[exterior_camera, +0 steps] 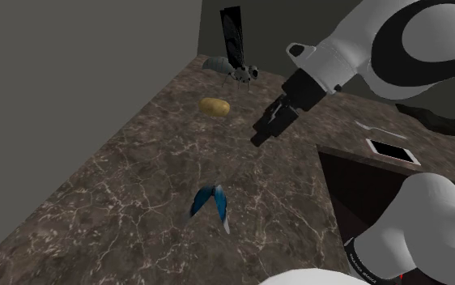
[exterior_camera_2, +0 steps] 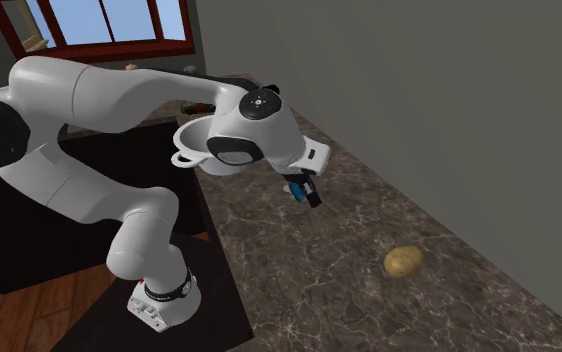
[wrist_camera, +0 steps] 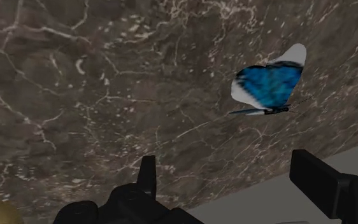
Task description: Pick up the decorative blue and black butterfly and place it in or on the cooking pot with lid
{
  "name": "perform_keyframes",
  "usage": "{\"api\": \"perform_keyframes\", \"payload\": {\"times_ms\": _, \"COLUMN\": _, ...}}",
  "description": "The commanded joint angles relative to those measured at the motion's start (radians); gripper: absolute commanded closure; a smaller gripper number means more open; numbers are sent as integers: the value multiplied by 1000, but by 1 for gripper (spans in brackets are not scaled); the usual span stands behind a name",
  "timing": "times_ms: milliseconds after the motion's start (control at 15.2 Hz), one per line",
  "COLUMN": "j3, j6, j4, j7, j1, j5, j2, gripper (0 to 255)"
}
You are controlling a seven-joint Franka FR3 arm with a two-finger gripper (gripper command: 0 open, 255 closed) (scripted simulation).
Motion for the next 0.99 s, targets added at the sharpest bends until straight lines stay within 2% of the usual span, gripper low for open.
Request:
{"api": "perform_keyframes", "payload": {"times_ms": 0, "j3": -2, "j6": 70, "j4": -8, "j7": -70, "j1": 67, "j5": 68, "j2": 24, "gripper": 0}}
{"api": "perform_keyframes", "payload": {"times_ms": 66, "j3": -4, "j6": 89, "j4": -14, "j7": -93, "j1": 87, "j5": 89, "j2": 29, "gripper": 0}}
{"api": "perform_keyframes", "payload": {"times_ms": 528, "j3": 21, "j6": 202, "j4": -33, "j7": -124, "j1": 126, "j5": 147, "j2": 114, "gripper": 0}}
{"api": "perform_keyframes", "payload": {"times_ms": 924, "j3": 22, "j6": 211, "j4": -34, "j7": -127, "j1": 130, "j5": 152, "j2": 122, "gripper": 0}}
